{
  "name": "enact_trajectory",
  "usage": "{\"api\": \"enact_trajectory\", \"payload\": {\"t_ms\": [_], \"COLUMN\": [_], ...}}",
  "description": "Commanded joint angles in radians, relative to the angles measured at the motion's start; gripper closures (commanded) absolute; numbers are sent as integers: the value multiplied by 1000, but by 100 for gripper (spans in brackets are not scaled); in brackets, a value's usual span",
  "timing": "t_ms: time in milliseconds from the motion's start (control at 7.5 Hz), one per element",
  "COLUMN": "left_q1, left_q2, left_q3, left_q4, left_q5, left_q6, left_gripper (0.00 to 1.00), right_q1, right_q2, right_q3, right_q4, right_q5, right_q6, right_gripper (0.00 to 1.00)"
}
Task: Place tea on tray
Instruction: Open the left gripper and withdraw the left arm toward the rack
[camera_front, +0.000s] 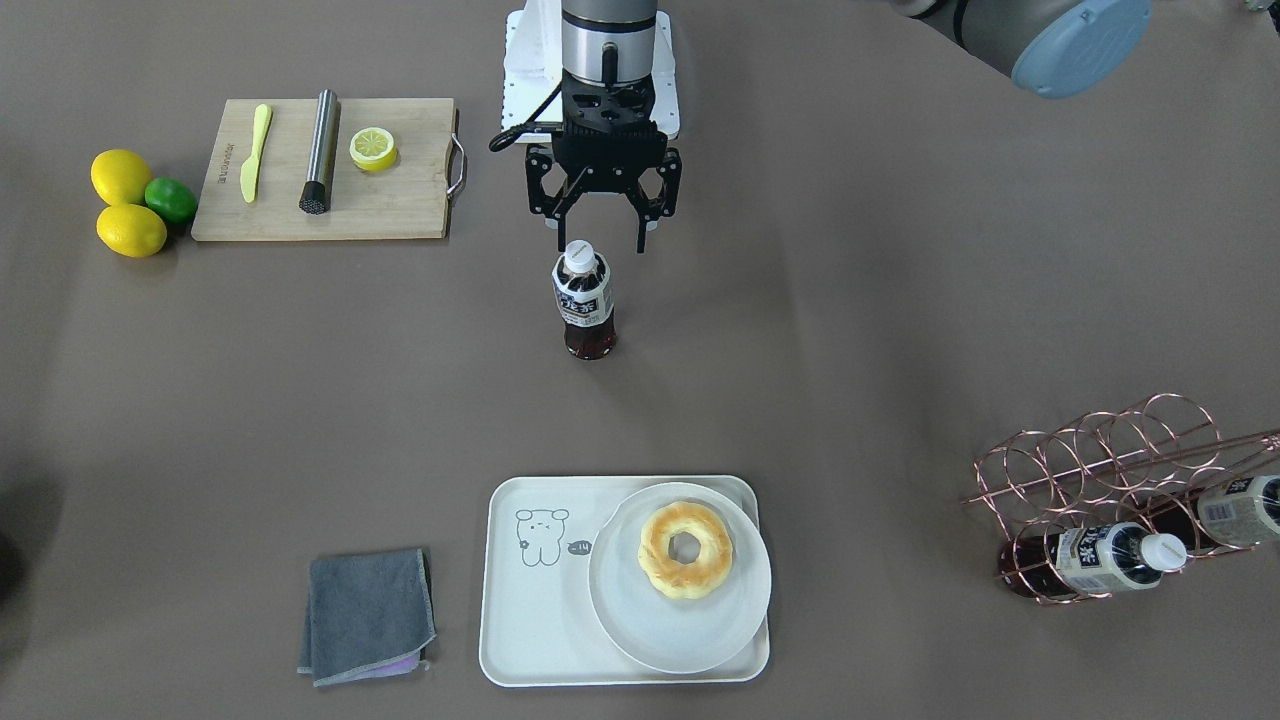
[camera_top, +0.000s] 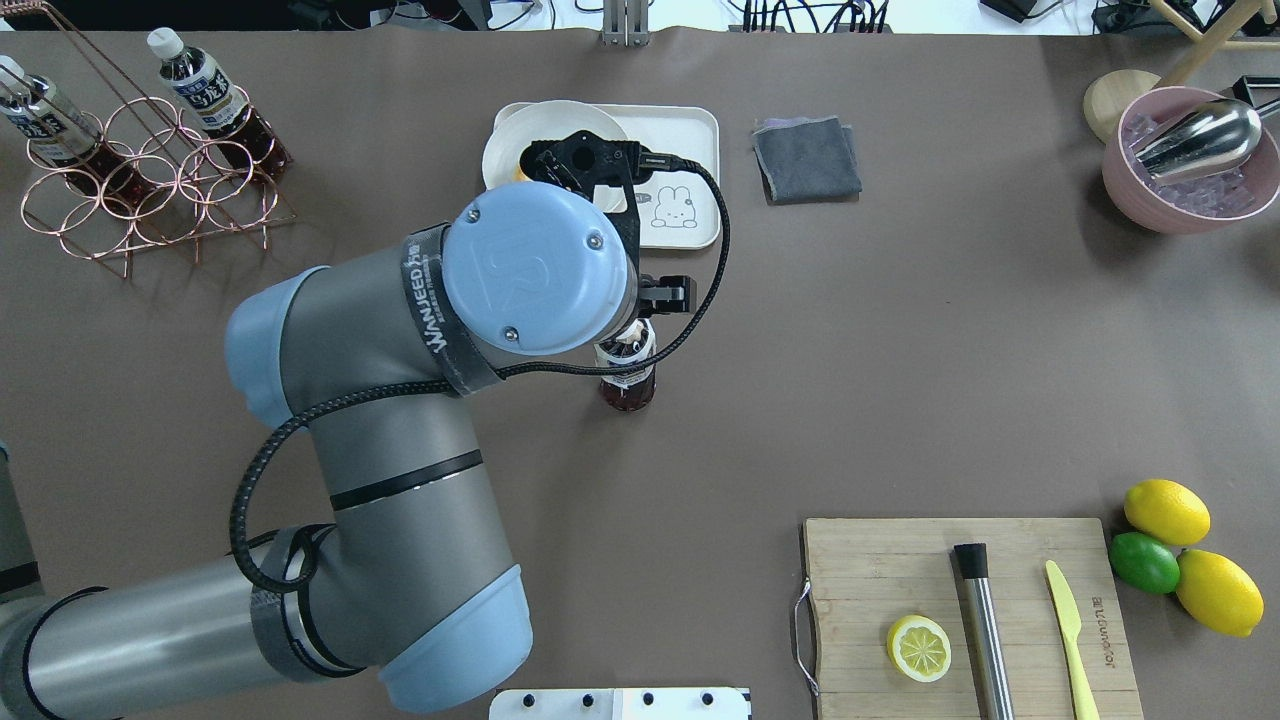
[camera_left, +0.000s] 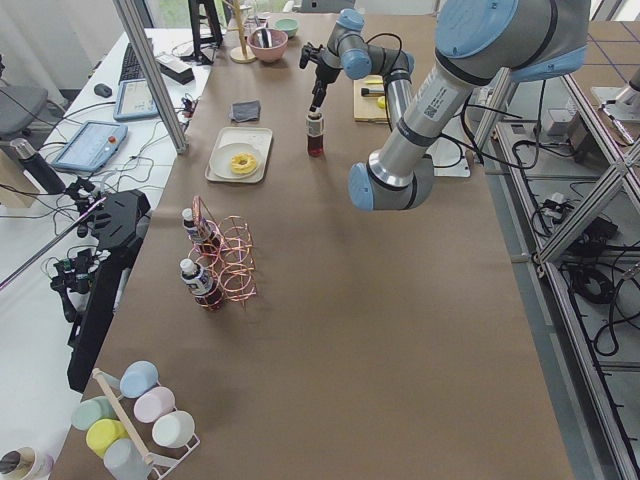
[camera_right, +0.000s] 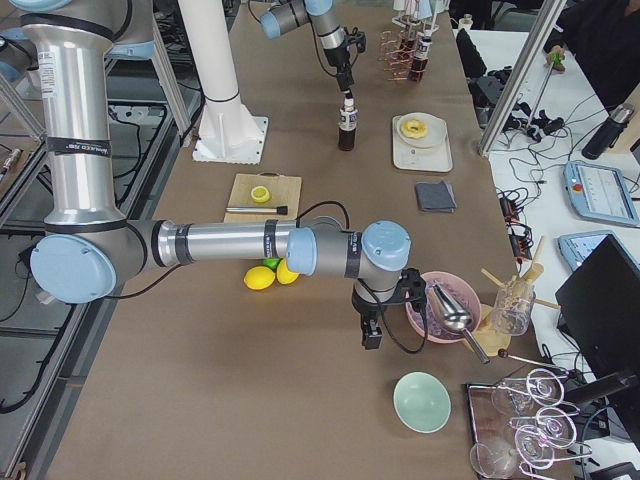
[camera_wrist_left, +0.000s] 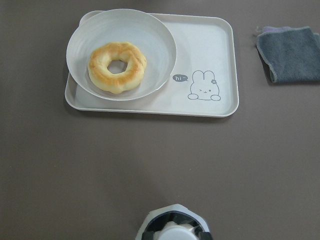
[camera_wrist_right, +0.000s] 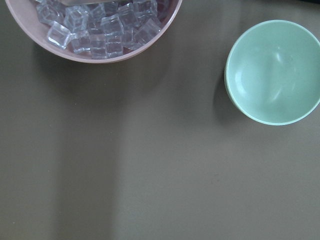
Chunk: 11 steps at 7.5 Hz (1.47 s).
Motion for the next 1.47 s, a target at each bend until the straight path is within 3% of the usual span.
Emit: {"api": "enact_trajectory", "payload": {"t_ms": [0,267,400,667,800,1067,1333], "left_q1": [-91,-277,-301,-401,-433,-480,-606], "left_q2": [17,78,180,397,466,534,666], "left_q3": [-39,-55,-117,-127,-106,-70,-61], "left_q4": [1,-5,-39,-277,-376,-423,-412], "left_q5": [-98,-294,-309,-309,-311,-320,-614], "left_q6": [98,234,387,496,496,494,552], "left_gripper": [2,2,2,2,2,2,2], "right_q1": [0,0,0,0,0,-8,-55], "right_q2": [5,17,20,40,49,72,112], "right_q3": [2,11,14,18,25,31,33], "right_q4": [0,-6,-8,-8,-9,-11,-11], "right_q5": [2,2,2,3,8,22,22], "right_q6": [2,2,2,29,56,81,81], "right_gripper": [0,0,0,0,0,0,0]}}
